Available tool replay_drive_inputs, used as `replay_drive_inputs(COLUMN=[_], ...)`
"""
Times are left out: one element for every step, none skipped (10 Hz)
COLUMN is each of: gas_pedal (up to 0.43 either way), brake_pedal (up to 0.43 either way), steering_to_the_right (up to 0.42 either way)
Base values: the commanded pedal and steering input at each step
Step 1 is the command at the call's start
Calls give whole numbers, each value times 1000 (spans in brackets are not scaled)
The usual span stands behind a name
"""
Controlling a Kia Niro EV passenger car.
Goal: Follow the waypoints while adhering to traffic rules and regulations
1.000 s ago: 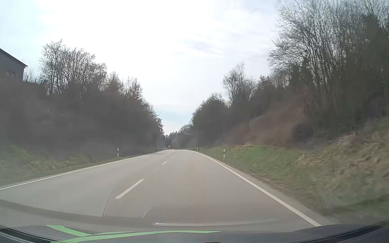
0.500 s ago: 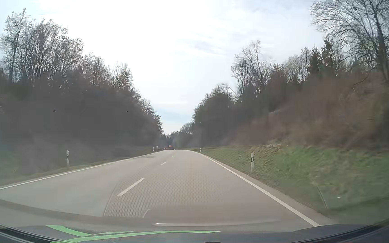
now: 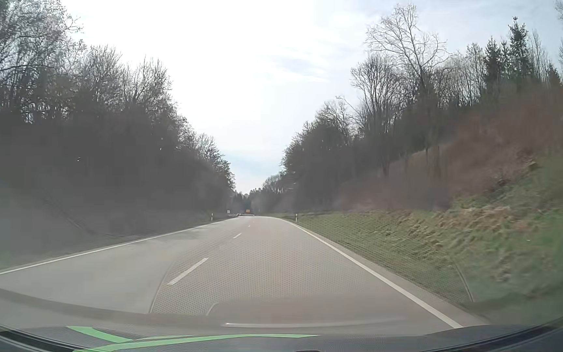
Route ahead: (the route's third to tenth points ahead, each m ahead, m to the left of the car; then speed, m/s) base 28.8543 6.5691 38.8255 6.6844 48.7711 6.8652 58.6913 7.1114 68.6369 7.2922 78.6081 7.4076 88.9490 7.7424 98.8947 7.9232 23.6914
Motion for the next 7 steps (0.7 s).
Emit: replay_drive_inputs(gas_pedal=[150,150,138,138,138,138,138], brake_pedal=[0,0,0,0,0,0,0], steering_to_the_right=[-3,-3,-3,-3,-3,-3,-3])
